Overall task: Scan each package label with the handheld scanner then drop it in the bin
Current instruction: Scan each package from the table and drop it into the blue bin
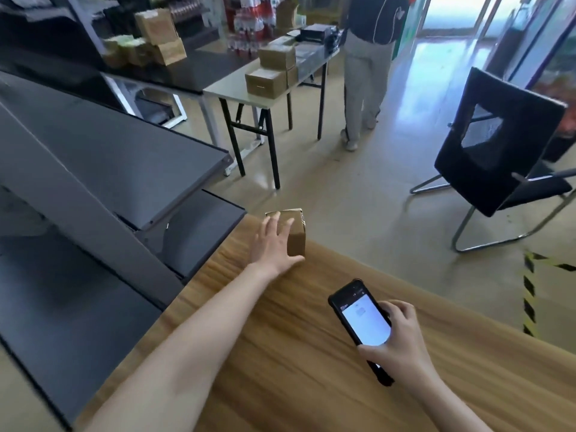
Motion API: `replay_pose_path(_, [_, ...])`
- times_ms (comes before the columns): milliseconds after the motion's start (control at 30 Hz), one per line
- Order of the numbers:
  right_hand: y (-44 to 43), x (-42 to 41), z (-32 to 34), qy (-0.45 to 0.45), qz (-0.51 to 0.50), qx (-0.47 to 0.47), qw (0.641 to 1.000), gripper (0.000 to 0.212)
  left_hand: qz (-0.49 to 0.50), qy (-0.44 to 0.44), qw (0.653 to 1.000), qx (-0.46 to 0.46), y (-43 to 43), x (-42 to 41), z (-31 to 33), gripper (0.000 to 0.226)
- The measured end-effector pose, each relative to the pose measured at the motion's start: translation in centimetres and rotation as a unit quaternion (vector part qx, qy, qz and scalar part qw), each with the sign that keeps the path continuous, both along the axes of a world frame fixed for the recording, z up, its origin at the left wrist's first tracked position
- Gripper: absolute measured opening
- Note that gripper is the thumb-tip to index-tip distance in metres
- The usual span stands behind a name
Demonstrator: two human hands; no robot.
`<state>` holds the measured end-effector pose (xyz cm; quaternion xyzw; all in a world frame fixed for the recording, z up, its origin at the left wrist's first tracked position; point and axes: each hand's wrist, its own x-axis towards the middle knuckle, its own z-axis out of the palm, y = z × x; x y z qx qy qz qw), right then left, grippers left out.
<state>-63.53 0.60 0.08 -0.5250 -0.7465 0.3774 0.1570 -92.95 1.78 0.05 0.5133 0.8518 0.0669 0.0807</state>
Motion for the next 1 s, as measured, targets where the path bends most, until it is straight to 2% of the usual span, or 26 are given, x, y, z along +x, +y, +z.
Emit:
replay_pose_path(233, [0.7,-1.9,-2.2,0.016,-0.013,-0.027,0.999,0.079,0.037,-0.028,0.999,-0.004,5.4,-2.5,-2.2,0.097])
replay_pose_path(367, [0.5,-1.9,-3.0,0.015,-0.022,-0.040,0.999,0.078,0.055,-0.030,0.998,0.001,5.0,-2.2,-2.9,0.100])
replay_pose_path(567, [-0.2,-1.3,-3.0,0.002,-0.032,-0.048,0.998,0.078,-0.029,-0.021,0.998,0.058,-0.2,-0.9,-3.2,0.085])
replay_pose_path(767, [-2.2,-0.3,-3.5,-0.012,-0.025,-0.056,0.998,0.081,-0.011,-0.093,0.979,0.179,-7.1,0.9,-5.3,0.068])
replay_pose_path(900, [-3.9,0.0,-3.6,-0.021,-0.022,-0.063,0.998,0.083,0.016,-0.117,0.975,0.189,-9.8,1.5,-6.8,0.073])
replay_pose_path(1000, [-4.8,0.0,-3.5,-0.027,-0.022,-0.065,0.997,0.083,0.059,-0.123,0.979,0.153,-10.7,1.9,-7.6,0.078])
